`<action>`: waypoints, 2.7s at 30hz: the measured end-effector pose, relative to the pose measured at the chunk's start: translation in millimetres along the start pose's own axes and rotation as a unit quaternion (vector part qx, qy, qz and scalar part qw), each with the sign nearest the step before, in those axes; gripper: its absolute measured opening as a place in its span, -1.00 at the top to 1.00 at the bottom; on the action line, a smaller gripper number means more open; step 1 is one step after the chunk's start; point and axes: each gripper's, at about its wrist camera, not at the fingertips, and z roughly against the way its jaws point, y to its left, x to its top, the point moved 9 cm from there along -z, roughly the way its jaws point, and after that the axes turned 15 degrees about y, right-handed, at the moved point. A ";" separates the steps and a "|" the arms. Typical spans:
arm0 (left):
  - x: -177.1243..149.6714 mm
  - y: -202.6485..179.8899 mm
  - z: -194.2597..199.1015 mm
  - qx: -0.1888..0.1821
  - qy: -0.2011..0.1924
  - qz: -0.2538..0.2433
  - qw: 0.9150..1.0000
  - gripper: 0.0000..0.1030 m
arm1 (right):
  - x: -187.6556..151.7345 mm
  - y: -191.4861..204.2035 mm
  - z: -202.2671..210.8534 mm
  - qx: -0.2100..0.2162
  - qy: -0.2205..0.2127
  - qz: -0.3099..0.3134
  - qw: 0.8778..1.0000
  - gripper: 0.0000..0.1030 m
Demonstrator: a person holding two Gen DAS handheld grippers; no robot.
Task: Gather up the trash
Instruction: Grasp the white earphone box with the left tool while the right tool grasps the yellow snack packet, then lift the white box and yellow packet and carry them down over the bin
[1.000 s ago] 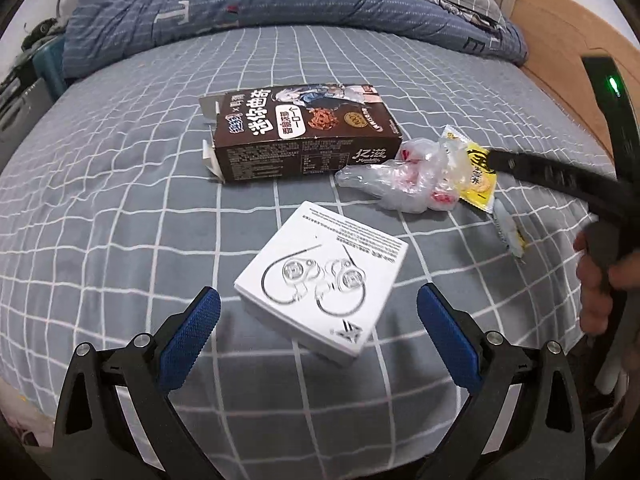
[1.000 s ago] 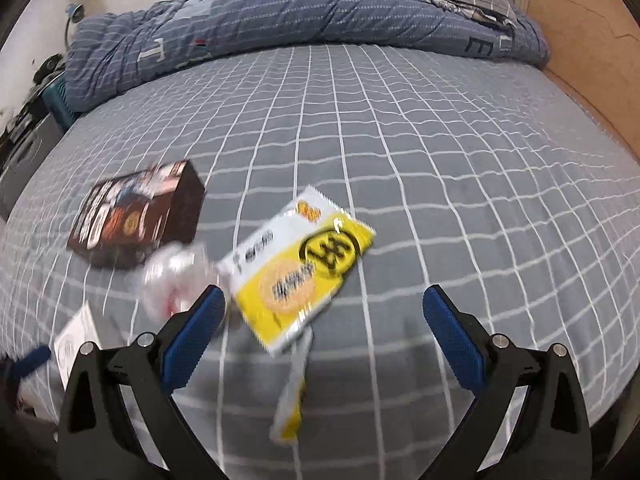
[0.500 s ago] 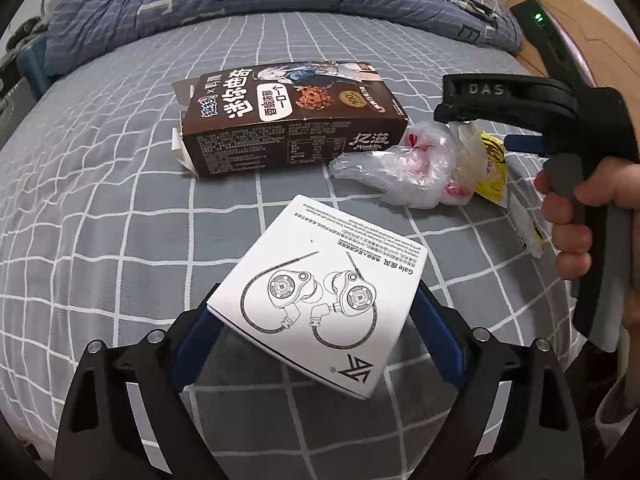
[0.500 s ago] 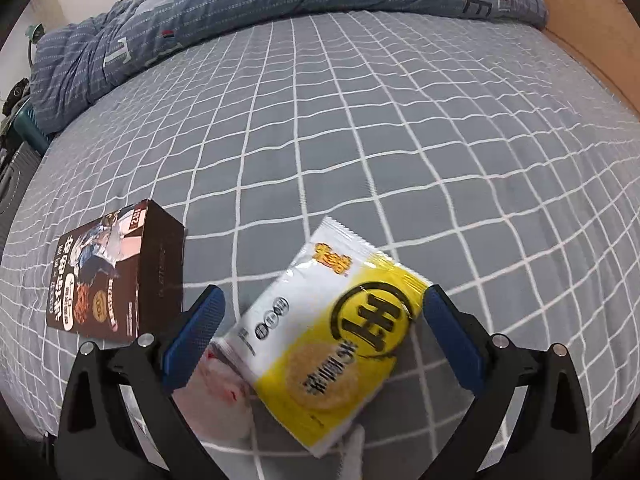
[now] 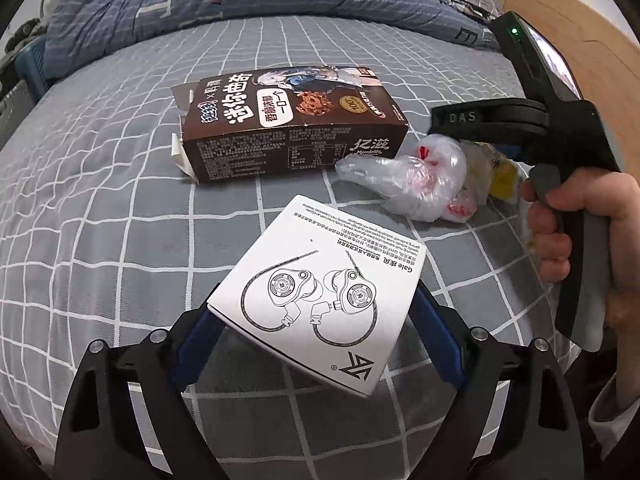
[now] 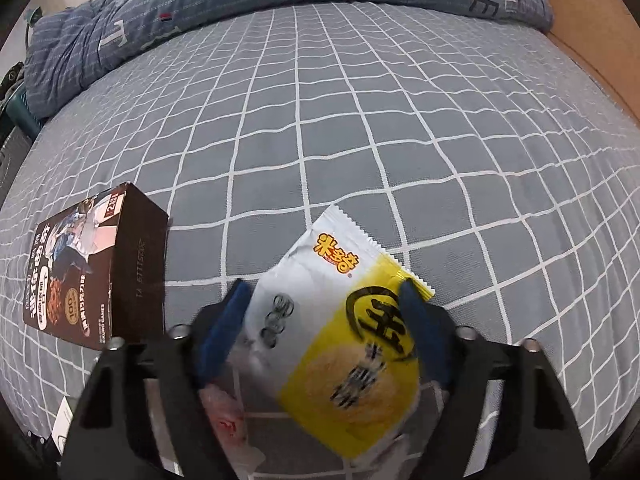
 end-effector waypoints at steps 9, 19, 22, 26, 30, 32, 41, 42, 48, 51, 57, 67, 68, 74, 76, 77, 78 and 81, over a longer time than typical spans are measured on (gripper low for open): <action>5.1 12.5 7.1 0.006 -0.009 0.021 1.000 -0.65 | 0.3 -8.0 9.8 0.018 -0.005 -0.001 1.000 0.18; 5.9 18.5 6.4 0.010 -0.005 0.027 1.000 -0.61 | -4.7 -5.2 22.7 0.006 -0.028 0.017 0.999 0.27; 5.9 18.2 3.4 0.010 -0.002 0.026 1.000 -0.60 | -6.6 -4.2 26.3 0.007 -0.033 0.023 0.999 0.30; 8.6 19.6 3.5 0.005 -0.002 0.026 1.000 -0.60 | -11.6 -3.4 32.7 0.008 -0.048 0.030 0.998 0.32; 9.1 21.0 11.0 0.004 -0.013 0.027 1.000 -0.58 | -19.7 -6.2 38.1 0.014 -0.051 0.029 0.998 0.35; 10.2 22.7 15.2 0.003 -0.018 0.030 0.999 -0.58 | -22.2 -6.7 43.0 0.013 -0.056 0.030 0.998 0.35; 9.3 26.5 34.1 -0.006 -0.038 0.040 0.998 -0.58 | -47.5 -3.0 72.8 0.025 -0.080 0.045 0.995 0.36; 8.2 27.0 36.9 -0.007 -0.040 0.040 0.998 -0.58 | -49.9 -2.0 77.8 0.021 -0.087 0.049 0.995 0.36; 3.5 29.3 53.8 -0.002 -0.057 0.047 0.997 -0.58 | -64.7 -0.1 96.1 0.021 -0.100 0.051 0.993 0.36; 0.7 28.2 58.8 0.006 -0.062 0.040 0.997 -0.58 | -73.3 4.0 102.3 0.023 -0.104 0.057 0.993 0.36; -8.1 24.2 65.6 0.010 -0.064 0.037 0.997 -0.58 | -92.7 14.7 113.8 0.019 -0.113 0.074 0.991 0.36; -30.2 23.5 73.5 0.015 -0.064 0.049 0.997 -0.58 | -124.0 23.6 126.9 0.017 -0.122 0.092 0.988 0.36; -32.3 23.5 74.3 0.014 -0.064 0.052 0.997 -0.58 | -127.1 25.1 127.8 0.017 -0.123 0.095 0.988 0.35; -44.4 15.9 79.6 0.017 -0.064 0.048 0.997 -0.58 | -148.3 38.0 138.6 0.035 -0.139 0.124 0.982 0.36; -47.5 15.5 82.2 0.016 -0.065 0.051 0.996 -0.58 | -154.4 41.1 140.8 0.036 -0.141 0.129 0.981 0.36; -48.8 15.0 84.0 0.015 -0.066 0.052 0.996 -0.58 | -157.6 42.0 141.9 0.038 -0.141 0.130 0.981 0.36; -49.7 14.6 85.6 0.016 -0.068 0.053 0.996 -0.58 | -162.4 43.4 143.1 0.043 -0.141 0.132 0.980 0.36; -53.8 11.8 90.8 0.016 -0.071 0.052 0.996 -0.58 | -174.3 44.9 146.3 0.048 -0.142 0.137 0.979 0.36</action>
